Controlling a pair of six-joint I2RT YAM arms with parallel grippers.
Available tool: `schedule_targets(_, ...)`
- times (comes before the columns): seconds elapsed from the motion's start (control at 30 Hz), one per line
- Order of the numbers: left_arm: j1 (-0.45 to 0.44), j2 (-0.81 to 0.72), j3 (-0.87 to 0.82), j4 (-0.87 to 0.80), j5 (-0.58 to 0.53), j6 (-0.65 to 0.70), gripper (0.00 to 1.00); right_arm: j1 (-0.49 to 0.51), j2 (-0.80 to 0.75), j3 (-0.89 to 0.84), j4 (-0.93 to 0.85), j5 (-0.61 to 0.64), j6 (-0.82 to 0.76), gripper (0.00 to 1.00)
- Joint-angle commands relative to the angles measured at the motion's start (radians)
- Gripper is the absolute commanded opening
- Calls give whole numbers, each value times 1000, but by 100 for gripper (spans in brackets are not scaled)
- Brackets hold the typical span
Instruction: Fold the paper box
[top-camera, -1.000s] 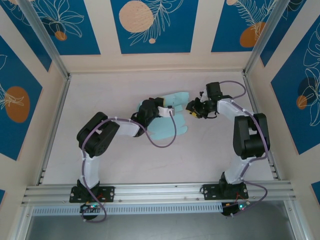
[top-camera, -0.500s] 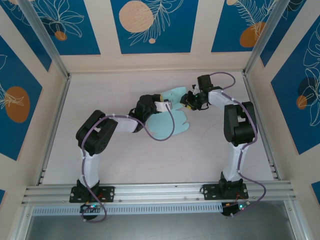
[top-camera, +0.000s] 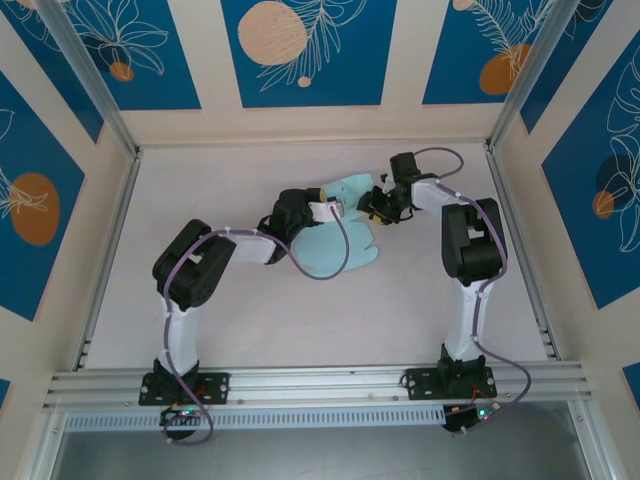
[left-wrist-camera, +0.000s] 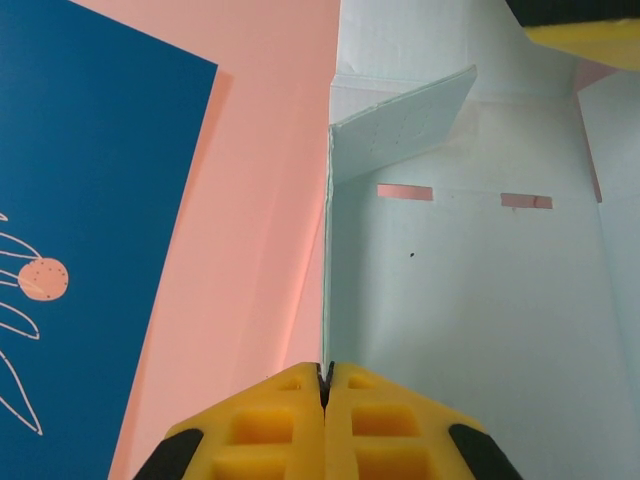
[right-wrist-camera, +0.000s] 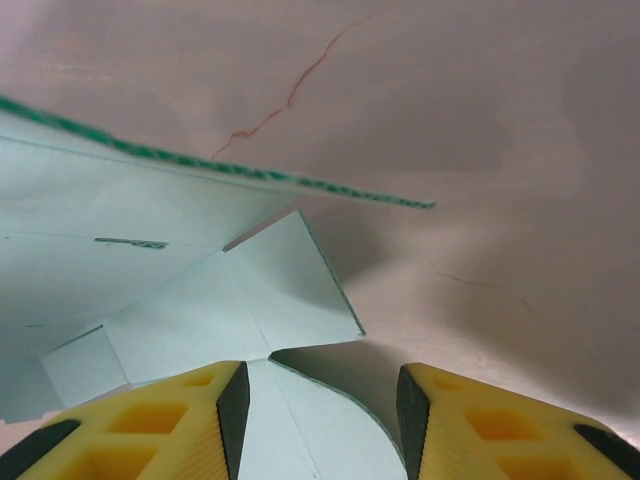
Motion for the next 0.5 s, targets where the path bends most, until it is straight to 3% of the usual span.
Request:
schedule_targets(0.0,11,17,20,-25,23,-42,0,7,33,30,-14,-12,13,46)
schedule_targets(0.47,10,21,17,-33,1,16,0,18,12,22,142,-107,35,40)
